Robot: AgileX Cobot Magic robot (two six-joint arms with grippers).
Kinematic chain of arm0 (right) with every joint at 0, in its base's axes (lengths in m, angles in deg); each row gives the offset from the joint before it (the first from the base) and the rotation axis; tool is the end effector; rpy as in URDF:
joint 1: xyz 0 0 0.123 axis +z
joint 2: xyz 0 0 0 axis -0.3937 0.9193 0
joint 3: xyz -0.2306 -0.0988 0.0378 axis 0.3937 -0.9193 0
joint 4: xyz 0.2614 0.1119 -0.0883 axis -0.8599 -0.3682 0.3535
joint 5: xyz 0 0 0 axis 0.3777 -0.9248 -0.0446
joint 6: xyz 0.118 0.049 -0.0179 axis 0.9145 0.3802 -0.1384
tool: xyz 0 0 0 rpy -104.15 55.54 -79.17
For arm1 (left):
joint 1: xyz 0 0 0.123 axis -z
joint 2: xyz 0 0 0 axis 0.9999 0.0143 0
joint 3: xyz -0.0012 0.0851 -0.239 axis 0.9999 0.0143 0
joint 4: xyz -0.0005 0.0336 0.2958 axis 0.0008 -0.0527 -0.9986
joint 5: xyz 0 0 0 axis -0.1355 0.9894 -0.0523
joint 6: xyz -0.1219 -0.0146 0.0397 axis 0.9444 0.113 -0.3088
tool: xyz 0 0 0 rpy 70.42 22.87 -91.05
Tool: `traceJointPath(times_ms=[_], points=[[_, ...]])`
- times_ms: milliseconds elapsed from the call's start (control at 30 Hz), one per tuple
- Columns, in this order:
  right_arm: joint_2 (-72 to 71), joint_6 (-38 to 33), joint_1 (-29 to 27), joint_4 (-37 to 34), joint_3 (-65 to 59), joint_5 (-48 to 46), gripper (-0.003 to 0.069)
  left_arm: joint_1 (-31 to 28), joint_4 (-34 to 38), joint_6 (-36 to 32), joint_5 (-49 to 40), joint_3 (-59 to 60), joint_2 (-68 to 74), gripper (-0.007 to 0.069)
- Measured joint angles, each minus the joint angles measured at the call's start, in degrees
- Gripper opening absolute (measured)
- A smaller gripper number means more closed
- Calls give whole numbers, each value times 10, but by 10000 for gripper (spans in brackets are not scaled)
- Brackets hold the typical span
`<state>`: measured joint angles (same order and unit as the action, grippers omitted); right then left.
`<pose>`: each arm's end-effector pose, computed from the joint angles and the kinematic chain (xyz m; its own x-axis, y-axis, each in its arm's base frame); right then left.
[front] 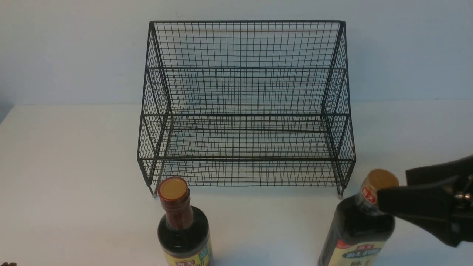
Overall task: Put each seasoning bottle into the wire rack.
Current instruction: Use the right arm to grab the condiment bottle closest to it
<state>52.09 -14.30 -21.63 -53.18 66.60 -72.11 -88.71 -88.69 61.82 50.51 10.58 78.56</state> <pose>0.2291 0.0981 0.2609 -0.6276 -0.1812 -0.7572 -0.6454 0.6650 0.3758 0.1668 0.0034 0.1574 -0.3078 0.1099 -0.9451 0.0065 0.9935 0.1134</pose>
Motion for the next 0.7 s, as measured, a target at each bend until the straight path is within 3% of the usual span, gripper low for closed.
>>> traceJointPath(times_ms=[333, 433, 533, 700], points=[[70, -85, 25, -29, 0, 18, 582, 0, 0, 0, 0, 0, 0, -5], [84, -98, 46, -26, 0, 21, 529, 0, 0, 0, 0, 0, 0, -5], [91, -112, 58, -15, 3, 33, 384, 0, 0, 0, 0, 0, 0, -5], [90, -100, 59, 32, 31, 26, 340, 0, 0, 0, 0, 0, 0, -5]])
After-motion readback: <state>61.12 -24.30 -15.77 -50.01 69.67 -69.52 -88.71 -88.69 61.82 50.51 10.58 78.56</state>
